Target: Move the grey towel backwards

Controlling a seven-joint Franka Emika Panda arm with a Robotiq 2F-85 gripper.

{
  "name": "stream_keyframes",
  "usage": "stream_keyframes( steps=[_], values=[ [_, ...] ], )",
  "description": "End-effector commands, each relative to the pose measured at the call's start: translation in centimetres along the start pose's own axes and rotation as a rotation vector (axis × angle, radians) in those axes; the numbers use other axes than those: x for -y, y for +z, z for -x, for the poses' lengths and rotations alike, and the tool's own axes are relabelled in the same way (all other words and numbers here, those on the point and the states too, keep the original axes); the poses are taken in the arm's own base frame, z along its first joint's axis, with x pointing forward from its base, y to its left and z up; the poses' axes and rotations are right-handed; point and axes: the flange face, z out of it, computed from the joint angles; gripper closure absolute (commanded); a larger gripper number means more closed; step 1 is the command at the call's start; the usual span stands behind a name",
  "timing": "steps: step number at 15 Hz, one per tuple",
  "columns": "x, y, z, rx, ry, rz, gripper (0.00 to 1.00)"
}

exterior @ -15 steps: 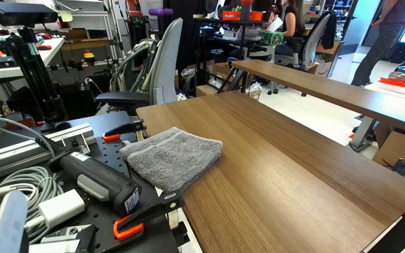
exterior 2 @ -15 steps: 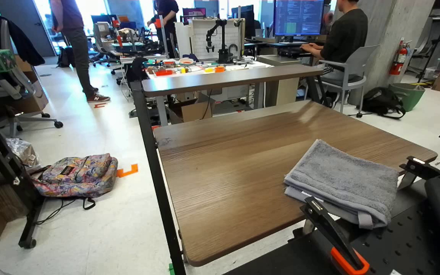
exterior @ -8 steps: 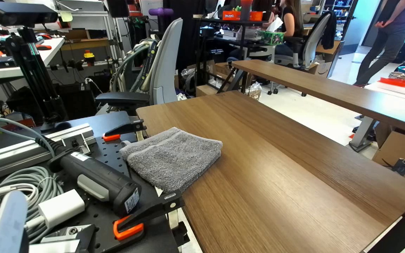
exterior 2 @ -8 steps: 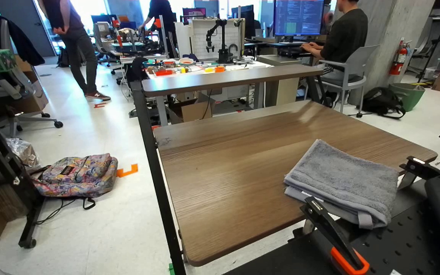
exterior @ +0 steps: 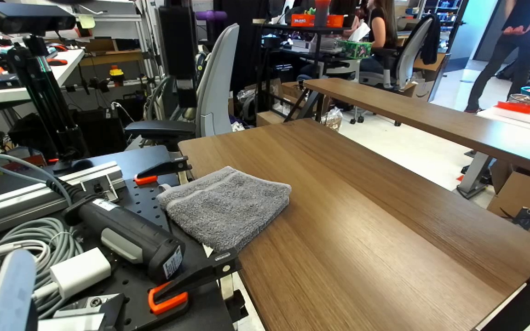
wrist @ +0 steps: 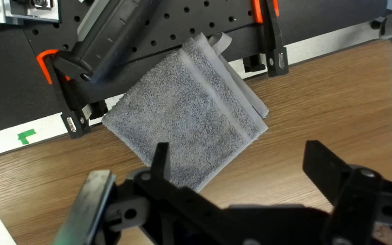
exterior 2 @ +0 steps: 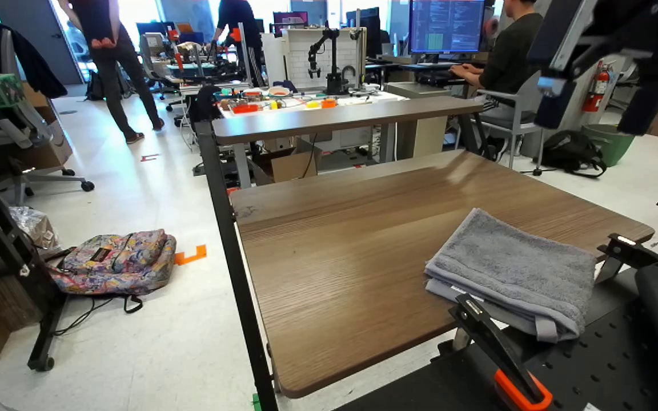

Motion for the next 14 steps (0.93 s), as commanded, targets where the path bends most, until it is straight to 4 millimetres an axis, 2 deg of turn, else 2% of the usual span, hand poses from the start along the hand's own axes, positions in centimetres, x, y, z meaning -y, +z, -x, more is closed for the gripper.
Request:
stream_keyframes(
  steps=[1,6,14],
  values=[
    [1.0,4.4,-2.1,0.031,0.016,0.023,0.00],
    [0.8,10.1,-3.8,0.082,0.040,0.065,0.00],
    [0.6,17.0,-6.1,0.122,0.015,0.121,0.00]
  ],
)
